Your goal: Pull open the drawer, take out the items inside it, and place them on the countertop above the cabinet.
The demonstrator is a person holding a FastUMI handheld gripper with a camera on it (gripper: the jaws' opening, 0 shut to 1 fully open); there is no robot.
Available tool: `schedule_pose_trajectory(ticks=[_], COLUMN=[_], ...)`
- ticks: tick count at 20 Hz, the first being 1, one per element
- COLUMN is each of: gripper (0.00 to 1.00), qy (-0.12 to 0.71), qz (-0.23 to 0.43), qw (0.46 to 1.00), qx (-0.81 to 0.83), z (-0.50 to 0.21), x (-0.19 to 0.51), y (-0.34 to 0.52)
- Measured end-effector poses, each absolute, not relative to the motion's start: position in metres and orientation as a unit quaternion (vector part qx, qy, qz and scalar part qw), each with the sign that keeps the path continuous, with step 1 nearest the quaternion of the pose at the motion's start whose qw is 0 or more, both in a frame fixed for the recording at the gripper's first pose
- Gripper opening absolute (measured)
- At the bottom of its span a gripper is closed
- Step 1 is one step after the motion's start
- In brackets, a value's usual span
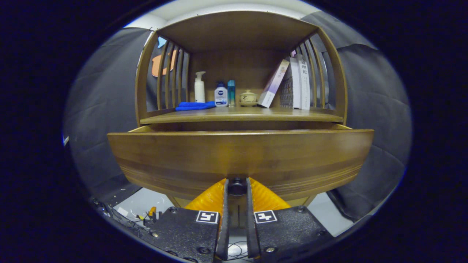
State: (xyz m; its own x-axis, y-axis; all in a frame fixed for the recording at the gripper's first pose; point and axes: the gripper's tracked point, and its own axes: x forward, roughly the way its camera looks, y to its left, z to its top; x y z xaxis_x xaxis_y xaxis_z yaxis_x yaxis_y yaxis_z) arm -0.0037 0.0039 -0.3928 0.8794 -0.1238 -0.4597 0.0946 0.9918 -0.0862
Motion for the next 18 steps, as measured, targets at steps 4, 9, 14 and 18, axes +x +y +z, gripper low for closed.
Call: schedule_pose_trajectory(ticks=[4, 9, 14, 18], gripper=[0.22, 0.22, 0.22, 0.22], qy=[0.247, 0.235, 0.254, 0.266], qz=[-0.047, -0.037, -0.019, -0.014], qw=[0.967, 0.967, 0.965, 0.962], qx=[-0.039, -0.086, -0.067, -0.061], z=[-0.393, -0.391, -0.391, -0.391], x=[-0.031, -0.062, -0.087, -0.101], y=[0.006, 0.009, 0.019, 0.021])
